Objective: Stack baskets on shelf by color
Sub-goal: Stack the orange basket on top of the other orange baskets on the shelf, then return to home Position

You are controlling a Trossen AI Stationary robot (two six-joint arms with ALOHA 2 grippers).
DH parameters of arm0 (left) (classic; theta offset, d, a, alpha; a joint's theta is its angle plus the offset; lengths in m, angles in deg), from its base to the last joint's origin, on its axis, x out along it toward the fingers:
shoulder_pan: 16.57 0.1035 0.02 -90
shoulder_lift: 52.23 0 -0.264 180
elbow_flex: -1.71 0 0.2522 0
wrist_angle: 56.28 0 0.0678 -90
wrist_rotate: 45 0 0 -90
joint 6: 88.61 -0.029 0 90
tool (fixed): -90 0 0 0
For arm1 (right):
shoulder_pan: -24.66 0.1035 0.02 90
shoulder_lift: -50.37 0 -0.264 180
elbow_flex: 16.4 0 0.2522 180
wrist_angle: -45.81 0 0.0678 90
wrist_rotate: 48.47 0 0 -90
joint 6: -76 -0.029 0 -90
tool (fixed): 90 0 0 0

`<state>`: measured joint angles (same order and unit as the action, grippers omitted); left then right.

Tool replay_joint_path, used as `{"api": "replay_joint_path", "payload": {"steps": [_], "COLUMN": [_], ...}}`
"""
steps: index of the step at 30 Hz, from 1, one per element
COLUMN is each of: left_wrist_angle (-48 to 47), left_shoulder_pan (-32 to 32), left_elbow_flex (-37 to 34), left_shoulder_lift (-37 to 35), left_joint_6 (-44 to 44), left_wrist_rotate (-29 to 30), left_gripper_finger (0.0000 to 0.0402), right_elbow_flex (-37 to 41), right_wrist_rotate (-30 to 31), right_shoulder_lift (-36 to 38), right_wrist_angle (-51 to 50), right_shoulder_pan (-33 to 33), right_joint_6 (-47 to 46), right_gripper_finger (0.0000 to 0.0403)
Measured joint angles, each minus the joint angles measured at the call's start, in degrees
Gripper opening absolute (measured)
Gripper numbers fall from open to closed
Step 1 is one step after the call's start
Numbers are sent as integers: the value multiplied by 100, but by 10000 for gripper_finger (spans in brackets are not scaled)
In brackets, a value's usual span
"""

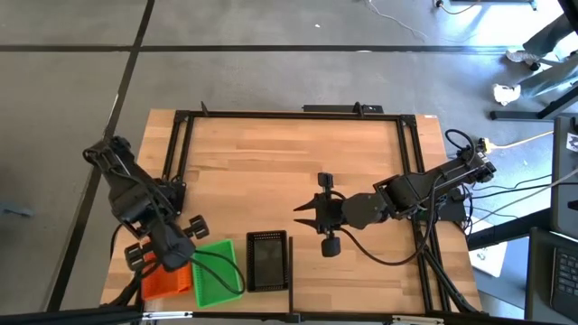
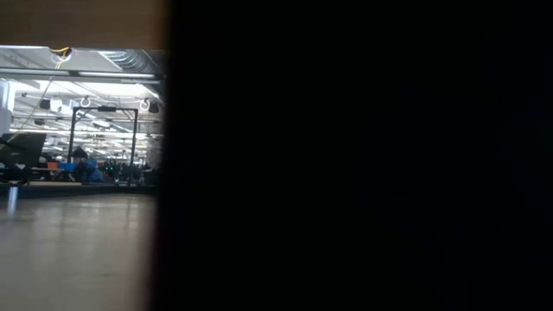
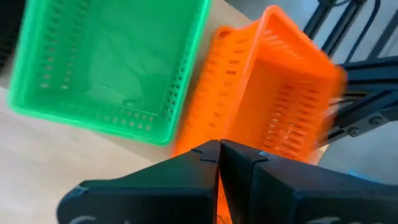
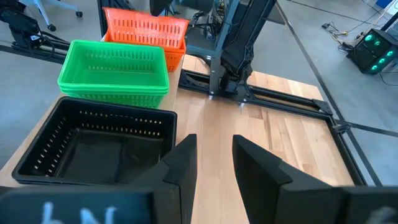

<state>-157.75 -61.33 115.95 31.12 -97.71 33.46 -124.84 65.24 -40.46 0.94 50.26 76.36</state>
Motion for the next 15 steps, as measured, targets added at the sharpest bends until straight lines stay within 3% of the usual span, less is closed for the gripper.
{"api": "replay_joint_path", "payload": {"steps": [6,10,15], "left_wrist_angle": [-16,-6,-26], "left_shoulder_pan": [1,22,20], "left_elbow_flex": [-203,112,674], "left_shoulder_lift": [4,4,-9], "left_joint_6": [-29,68,322], "left_wrist_rotate": [48,130,416], "left_gripper_finger": [0,0,0], "right_elbow_flex": [0,0,0], "right_wrist_rotate": [0,-4,-433], "right_shoulder_lift": [0,0,0], "right_wrist_angle": [-2,-12,-22], "right_shoulder_pan": [0,0,0], "right_joint_6": [11,69,266], "right_gripper_finger": [106,106,106]}}
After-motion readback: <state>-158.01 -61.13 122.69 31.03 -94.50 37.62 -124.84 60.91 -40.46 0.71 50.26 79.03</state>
